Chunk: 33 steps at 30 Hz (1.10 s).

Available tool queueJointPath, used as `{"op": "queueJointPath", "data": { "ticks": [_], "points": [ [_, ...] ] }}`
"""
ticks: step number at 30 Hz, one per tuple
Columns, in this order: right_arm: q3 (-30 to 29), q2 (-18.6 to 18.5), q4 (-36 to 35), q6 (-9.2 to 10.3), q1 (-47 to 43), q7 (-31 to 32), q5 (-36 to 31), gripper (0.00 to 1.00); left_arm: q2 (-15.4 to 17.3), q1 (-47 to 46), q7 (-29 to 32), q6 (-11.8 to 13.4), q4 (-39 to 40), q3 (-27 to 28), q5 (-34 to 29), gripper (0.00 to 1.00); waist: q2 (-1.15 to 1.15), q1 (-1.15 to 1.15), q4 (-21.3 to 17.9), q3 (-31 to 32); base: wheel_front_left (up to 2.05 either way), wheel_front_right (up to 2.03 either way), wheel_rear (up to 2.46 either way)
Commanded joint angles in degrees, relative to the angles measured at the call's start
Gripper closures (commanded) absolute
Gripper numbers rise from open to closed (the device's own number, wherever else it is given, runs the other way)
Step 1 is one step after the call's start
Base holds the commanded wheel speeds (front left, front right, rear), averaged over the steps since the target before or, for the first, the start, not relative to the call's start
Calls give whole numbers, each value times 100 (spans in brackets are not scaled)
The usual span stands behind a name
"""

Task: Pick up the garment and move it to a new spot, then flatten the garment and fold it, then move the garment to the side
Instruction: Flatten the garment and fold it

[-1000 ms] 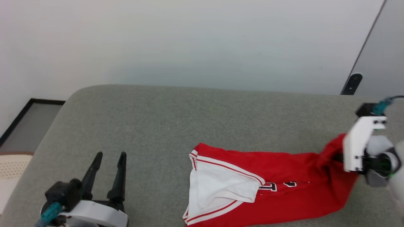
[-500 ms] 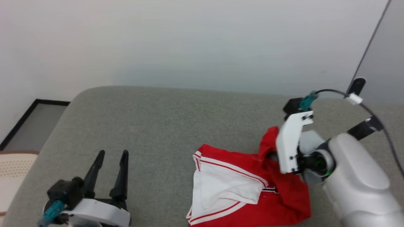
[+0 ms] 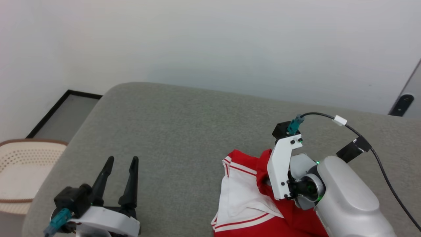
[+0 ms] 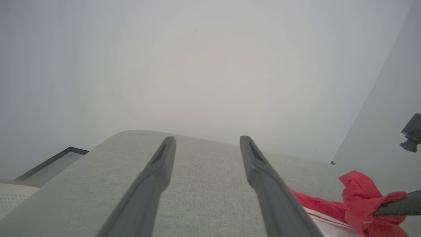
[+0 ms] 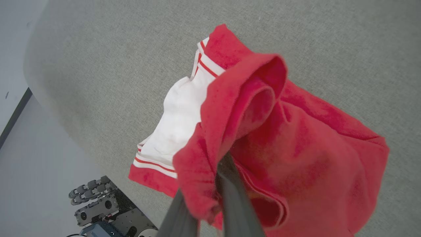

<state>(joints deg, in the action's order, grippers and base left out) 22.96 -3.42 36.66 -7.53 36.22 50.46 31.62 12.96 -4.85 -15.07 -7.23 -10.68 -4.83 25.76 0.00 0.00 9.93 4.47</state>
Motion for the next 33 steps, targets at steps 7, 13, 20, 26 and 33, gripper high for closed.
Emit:
{"op": "queueJointPath", "data": {
  "ticks": [7,13,20,26,33],
  "points": [
    [292,63,357,10,-74,-191,-29,100,-53,-125,-7,-9,-68,-65,49,0,0,0,316,-67,0,0,0],
    [604,59,692,10,23,-300,133,100,-78,-197,-7,-17,-151,-121,69,0,0,0,461,-86,0,0,0],
    [857,61,919,10,206,-374,262,100,-68,-234,-7,-24,-218,-145,100,0,0,0,538,-66,0,0,0],
    [1004,59,1029,10,448,-526,535,7,-41,-177,-7,-23,-219,-104,119,0,0,0,515,-21,0,0,0],
    [1067,59,1330,10,637,-560,699,0,1,-83,-7,-25,-213,-79,125,0,0,0,437,45,0,0,0]
  ]
}}
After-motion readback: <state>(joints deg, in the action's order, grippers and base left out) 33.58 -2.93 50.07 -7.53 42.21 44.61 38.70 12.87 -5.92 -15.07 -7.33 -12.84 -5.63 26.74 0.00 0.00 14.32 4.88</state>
